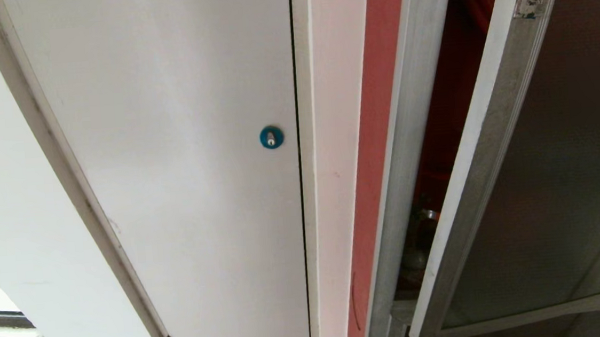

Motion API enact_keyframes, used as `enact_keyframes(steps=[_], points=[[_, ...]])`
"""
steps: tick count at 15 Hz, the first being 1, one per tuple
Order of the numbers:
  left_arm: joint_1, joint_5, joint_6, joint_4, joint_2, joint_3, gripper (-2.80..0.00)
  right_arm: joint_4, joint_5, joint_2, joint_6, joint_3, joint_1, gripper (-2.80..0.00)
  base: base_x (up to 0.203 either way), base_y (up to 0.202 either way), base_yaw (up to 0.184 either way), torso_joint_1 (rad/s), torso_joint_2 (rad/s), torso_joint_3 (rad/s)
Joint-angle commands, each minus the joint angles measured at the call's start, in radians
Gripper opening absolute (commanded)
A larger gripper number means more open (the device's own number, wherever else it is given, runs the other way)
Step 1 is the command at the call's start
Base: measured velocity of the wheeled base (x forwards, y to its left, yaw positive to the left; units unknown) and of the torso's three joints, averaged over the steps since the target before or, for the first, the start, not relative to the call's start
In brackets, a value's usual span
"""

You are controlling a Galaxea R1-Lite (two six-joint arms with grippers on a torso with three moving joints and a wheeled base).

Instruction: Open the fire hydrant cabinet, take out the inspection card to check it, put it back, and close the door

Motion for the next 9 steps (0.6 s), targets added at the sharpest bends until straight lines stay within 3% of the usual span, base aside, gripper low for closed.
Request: enact_keyframes(steps=[1, 9], points=[[0.0, 0.0, 0.0, 0.0, 0.001, 0.0, -2.8, 0.001, 0.0, 0.002, 0.001, 0.008, 0.001, -2.8, 0.0, 0.0, 0.0, 0.0, 0.0, 0.0], [0.0, 0.0, 0.0, 0.0, 0.001, 0.0, -2.8, 0.001, 0.0, 0.002, 0.002, 0.008, 0.001, -2.8, 0.0, 0.0, 0.0, 0.0, 0.0, 0.0]])
